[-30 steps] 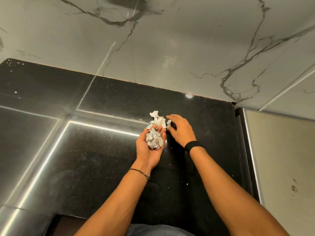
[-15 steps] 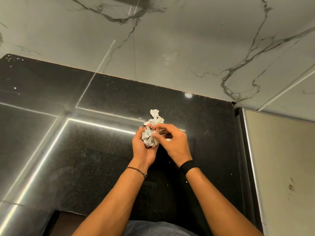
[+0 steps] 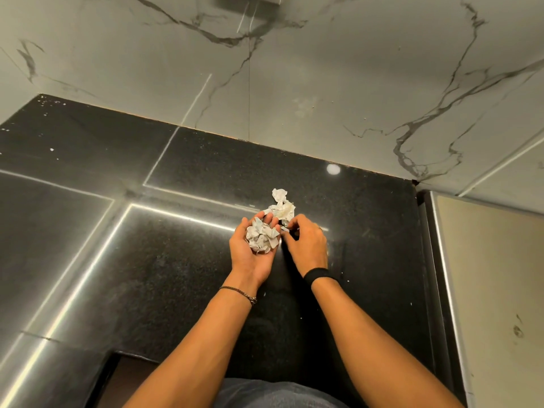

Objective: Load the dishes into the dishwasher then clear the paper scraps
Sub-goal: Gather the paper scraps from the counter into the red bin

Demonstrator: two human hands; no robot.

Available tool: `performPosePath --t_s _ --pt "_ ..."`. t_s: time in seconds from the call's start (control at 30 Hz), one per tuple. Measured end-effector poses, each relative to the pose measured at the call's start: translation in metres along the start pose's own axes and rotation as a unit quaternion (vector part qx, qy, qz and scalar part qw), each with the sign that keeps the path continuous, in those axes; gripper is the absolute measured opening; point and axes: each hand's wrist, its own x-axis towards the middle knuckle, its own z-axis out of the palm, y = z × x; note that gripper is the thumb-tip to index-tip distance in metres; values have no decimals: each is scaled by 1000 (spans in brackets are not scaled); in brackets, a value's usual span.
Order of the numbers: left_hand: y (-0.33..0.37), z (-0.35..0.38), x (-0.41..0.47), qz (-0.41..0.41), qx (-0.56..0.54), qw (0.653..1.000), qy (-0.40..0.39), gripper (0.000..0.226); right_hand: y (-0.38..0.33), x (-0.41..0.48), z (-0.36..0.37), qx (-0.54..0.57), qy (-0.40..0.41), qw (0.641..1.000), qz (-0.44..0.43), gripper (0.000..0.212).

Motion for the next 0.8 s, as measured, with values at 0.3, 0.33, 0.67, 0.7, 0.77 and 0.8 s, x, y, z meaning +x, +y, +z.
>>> performPosePath --t_s 0.3,0.33,0.67,0.7,0.77,0.8 --pt "5 4 16 16 32 999 -9 38 -7 -22 -29 171 44 984 22 10" --pt "1 5 18 9 32 999 -14 38 -15 -25 -34 199 50 979 7 10" --pt "-16 20 2 -26 16 996 -82 44 -49 -32 -38 391 114 911 66 21" --pt "-16 20 -2 -22 19 996 -86 45 -51 -33 -38 424 121 894 82 24" --pt "-18 21 -10 -13 18 995 -93 46 -58 -33 -37 490 128 856 108 28" --pt "-19 23 -14 -9 9 995 -96 46 -62 -34 -37 517 127 838 118 29"
